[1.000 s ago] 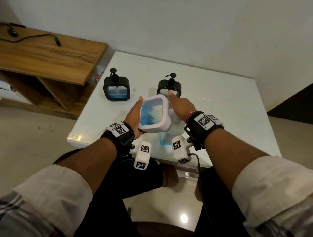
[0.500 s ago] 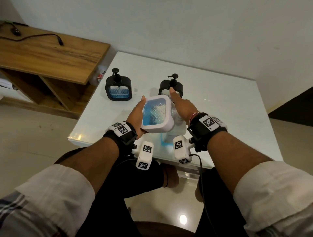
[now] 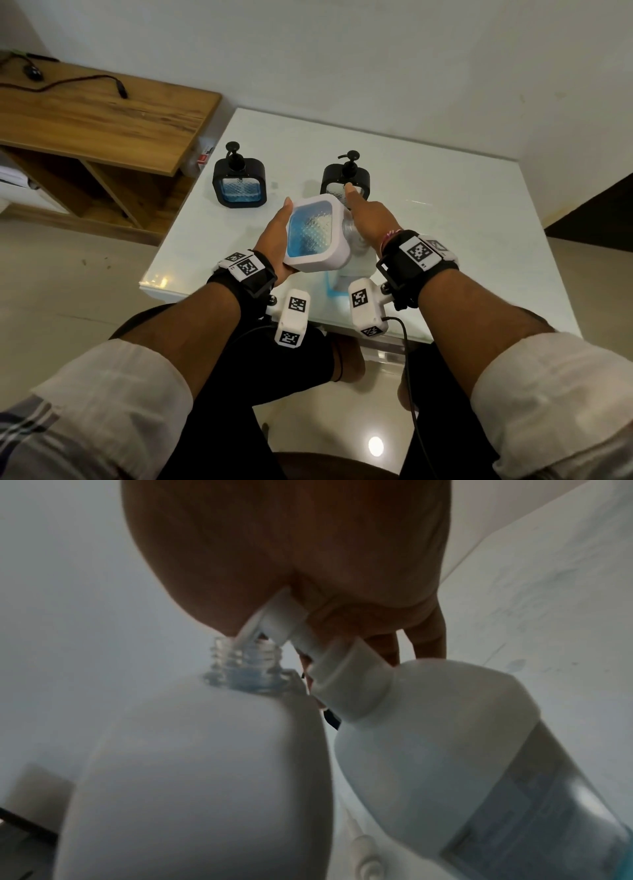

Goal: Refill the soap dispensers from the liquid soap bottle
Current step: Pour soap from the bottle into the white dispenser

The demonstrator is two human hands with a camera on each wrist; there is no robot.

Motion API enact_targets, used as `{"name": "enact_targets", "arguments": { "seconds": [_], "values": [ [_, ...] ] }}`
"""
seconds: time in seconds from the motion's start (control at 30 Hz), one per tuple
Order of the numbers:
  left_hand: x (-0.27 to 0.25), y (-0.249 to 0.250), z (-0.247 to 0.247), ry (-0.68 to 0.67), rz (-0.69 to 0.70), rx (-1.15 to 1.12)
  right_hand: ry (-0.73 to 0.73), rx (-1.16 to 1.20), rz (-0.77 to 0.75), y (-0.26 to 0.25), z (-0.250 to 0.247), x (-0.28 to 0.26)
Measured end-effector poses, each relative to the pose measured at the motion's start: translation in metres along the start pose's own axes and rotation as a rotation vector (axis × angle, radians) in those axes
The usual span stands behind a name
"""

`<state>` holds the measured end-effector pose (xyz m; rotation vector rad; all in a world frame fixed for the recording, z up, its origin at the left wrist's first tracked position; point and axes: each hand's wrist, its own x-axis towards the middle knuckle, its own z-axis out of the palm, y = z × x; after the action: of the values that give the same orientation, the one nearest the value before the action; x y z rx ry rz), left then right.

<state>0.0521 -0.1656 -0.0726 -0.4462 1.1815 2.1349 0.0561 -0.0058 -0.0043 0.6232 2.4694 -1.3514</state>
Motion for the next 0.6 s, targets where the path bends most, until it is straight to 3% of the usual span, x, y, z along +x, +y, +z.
{"name": "enact_targets", "arguments": {
  "seconds": [0.27,0.6],
  "values": [
    [0.0003,0.0007,0.0013,0.002,-0.008,-0.016,0.078,-0.098,0.043,0.0026,0.0016,0.0047],
    [-0.0003,0.002,0.003,0.019,0.009,-0.013,0.029,-0.056,0.016,0.0014,-0.0008,0.0088]
  ]
}}
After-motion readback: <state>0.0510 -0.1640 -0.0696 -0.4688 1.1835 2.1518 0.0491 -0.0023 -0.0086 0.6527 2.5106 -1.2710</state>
